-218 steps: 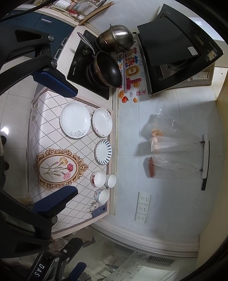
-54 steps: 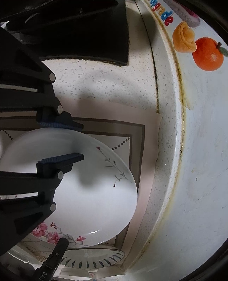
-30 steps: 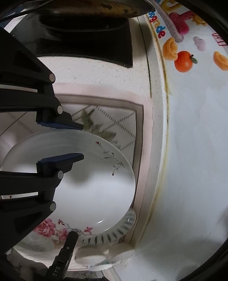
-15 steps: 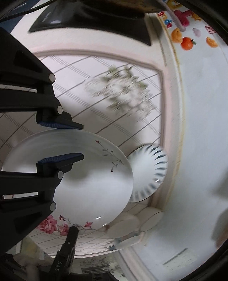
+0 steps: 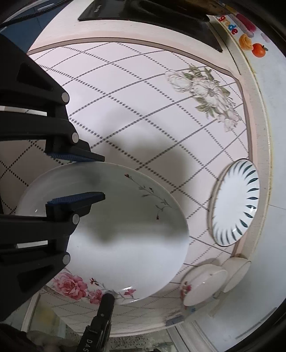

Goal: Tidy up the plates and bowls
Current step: 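Carry the pink-flower plate with both tools and stack it on the grey-swirl plate, then release the stack and grip the blue-striped plate rim with both tools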

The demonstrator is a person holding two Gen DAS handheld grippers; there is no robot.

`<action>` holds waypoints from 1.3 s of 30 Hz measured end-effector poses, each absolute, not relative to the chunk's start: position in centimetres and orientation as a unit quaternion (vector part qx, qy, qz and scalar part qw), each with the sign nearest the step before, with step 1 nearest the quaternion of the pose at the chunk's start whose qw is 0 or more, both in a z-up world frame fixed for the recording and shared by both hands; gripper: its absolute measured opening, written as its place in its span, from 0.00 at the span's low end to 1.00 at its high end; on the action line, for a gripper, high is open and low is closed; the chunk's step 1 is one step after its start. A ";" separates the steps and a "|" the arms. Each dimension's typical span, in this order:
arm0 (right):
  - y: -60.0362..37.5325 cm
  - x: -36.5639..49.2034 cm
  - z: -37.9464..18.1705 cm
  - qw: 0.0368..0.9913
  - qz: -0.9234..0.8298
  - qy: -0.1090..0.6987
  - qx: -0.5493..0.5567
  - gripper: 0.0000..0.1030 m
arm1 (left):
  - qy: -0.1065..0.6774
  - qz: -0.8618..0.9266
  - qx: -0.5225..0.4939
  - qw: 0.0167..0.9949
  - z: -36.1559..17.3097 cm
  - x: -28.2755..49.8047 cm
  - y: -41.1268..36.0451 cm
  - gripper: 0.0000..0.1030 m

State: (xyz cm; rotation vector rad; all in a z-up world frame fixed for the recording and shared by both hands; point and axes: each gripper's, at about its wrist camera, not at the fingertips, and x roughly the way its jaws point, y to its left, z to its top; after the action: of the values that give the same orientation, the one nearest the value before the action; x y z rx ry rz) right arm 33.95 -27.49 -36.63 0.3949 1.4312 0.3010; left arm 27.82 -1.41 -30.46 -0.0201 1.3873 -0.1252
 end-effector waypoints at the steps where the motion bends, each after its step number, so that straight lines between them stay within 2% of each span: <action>1: -27.6 33.9 -36.8 0.726 0.138 0.651 0.176 0.09 | 0.641 -0.054 -0.011 0.766 -30.6 27.6 -1.6 0.23; 32: -28.8 33.9 -37.6 0.709 0.178 0.669 0.137 0.12 | 0.643 0.005 0.002 0.766 -32.8 26.3 -3.8 0.23; 39: -30.7 34.4 -36.8 0.680 0.173 0.693 0.166 0.13 | 0.647 0.004 -0.038 0.762 -31.0 26.9 -1.6 0.23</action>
State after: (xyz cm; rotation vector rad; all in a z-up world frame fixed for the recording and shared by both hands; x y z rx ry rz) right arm 34.38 -30.66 -36.85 0.3717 1.5571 0.3881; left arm 26.88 -1.62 -30.97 -0.0821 1.4069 0.0084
